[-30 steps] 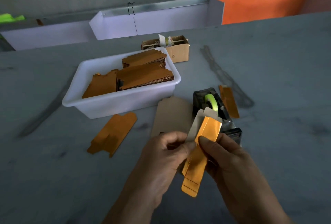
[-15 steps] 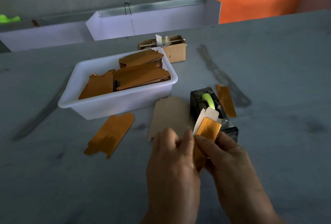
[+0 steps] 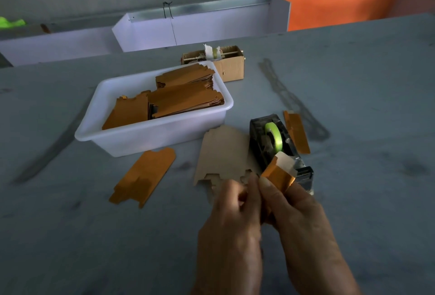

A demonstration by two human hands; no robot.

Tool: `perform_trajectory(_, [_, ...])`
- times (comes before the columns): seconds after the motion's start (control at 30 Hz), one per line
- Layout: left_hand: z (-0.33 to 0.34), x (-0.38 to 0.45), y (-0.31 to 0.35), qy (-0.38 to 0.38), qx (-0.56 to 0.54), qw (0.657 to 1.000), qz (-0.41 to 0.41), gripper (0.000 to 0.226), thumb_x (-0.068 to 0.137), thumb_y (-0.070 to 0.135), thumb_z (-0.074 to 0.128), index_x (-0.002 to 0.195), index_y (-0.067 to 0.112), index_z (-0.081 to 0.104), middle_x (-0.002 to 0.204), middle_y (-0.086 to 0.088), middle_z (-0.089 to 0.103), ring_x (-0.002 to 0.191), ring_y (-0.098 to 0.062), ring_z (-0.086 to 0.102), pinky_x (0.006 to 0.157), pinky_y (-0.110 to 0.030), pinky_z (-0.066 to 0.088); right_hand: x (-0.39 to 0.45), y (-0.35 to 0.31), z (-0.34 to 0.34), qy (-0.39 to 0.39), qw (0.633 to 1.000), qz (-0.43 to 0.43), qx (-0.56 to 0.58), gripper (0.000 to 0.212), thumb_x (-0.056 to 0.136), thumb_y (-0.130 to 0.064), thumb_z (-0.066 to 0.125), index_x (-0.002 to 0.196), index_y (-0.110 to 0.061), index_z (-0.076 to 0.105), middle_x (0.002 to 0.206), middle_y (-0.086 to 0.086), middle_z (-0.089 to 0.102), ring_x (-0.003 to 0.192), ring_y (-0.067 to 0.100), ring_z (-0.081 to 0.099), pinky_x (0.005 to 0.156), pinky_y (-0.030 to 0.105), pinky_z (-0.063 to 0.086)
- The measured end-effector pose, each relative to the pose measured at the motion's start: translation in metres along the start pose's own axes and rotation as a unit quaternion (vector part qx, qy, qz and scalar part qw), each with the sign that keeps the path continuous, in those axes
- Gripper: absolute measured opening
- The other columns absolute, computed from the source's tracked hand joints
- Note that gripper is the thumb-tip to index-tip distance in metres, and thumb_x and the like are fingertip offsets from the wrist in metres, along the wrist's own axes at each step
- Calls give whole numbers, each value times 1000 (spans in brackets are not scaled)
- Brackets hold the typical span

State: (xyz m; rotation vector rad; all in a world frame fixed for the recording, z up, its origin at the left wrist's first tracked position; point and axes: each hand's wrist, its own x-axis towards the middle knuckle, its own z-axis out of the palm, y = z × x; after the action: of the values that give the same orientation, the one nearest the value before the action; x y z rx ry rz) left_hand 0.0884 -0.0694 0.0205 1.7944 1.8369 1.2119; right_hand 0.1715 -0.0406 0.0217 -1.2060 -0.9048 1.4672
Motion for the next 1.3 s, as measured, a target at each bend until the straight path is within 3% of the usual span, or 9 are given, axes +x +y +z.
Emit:
perform_trajectory(0.07, [-8, 2, -8, 12, 19, 999, -22, 31, 89, 18, 63, 110, 40, 65, 96, 18, 52, 89, -2, 57, 76, -10, 45, 2, 2, 1, -1, 1000, -3, 2, 14, 86, -16, 60, 77, -13, 71, 72, 6, 71, 72, 20, 68, 74, 32, 55])
perform_trajectory(0.23, [-32, 16, -11, -82, -205, 942, -254, 7, 83, 21, 70, 87, 27, 68, 79, 6, 72, 72, -7, 70, 65, -30, 59, 2, 3, 2, -22, 999, -27, -1, 16, 74, -29, 64, 73, -13, 69, 78, 14, 70, 83, 29, 66, 83, 40, 54])
perform_trajectory(0.33, [-42, 21, -15, -175, -259, 910, -273, 5, 83, 23, 70, 79, 23, 72, 71, 0, 71, 65, -13, 68, 61, -28, 58, 2, 1, 0, -28, 998, -31, -36, 12, 80, -19, 65, 75, -9, 68, 76, 17, 68, 77, 29, 65, 76, 39, 53])
perform_trajectory(0.4, [-42, 21, -13, -182, -286, 904, -262, 8, 84, 22, 68, 77, 21, 73, 64, -1, 66, 53, -11, 60, 50, -20, 47, 0, -4, -1, -35, 993, -56, -97, 18, 78, -32, 66, 74, -15, 69, 70, 11, 68, 70, 22, 64, 67, 34, 53])
perform_trajectory(0.5, [-32, 24, -13, -127, -337, 888, -284, 8, 82, 18, 69, 77, 18, 75, 64, 0, 67, 53, -6, 56, 51, -17, 40, 3, -17, -14, 58, 956, -175, -227, 26, 72, -53, 57, 73, -30, 68, 71, -5, 65, 65, 6, 61, 60, 16, 48])
perform_trajectory(0.6, [-21, 27, -14, -98, -339, 885, -302, 9, 81, 19, 70, 73, 20, 75, 67, 3, 68, 62, -9, 60, 63, -27, 41, 20, -31, -40, 163, 899, -246, -324, 10, 82, -33, 66, 74, -38, 62, 90, -10, 62, 74, 2, 60, 61, 6, 40])
perform_trajectory(0.77, [-8, 32, -8, -122, -341, 878, -314, 19, 85, 13, 66, 66, 15, 68, 52, 5, 57, 41, -4, 46, 39, -15, 33, 46, -35, -55, 32, 955, -68, -287, 19, 84, -24, 66, 66, -31, 68, 65, -9, 68, 59, -1, 61, 49, 14, 41])
perform_trajectory(1.17, [4, 34, -6, -123, -414, 828, -357, 23, 85, 15, 67, 63, 20, 74, 62, 3, 65, 49, -4, 53, 45, -16, 37, 56, -27, -52, 15, 968, -33, -250, 12, 83, -17, 66, 73, -16, 72, 69, 0, 71, 69, 17, 69, 66, 29, 51])
perform_trajectory(1.3, [13, 33, 2, -132, -468, 794, -365, 16, 83, 18, 67, 91, 6, 74, 75, -5, 64, 47, -4, 47, 42, -14, 36, 53, -27, -54, -27, 995, 25, -94, 17, 87, -16, 59, 78, -7, 71, 74, 11, 72, 68, 20, 70, 61, 26, 52])
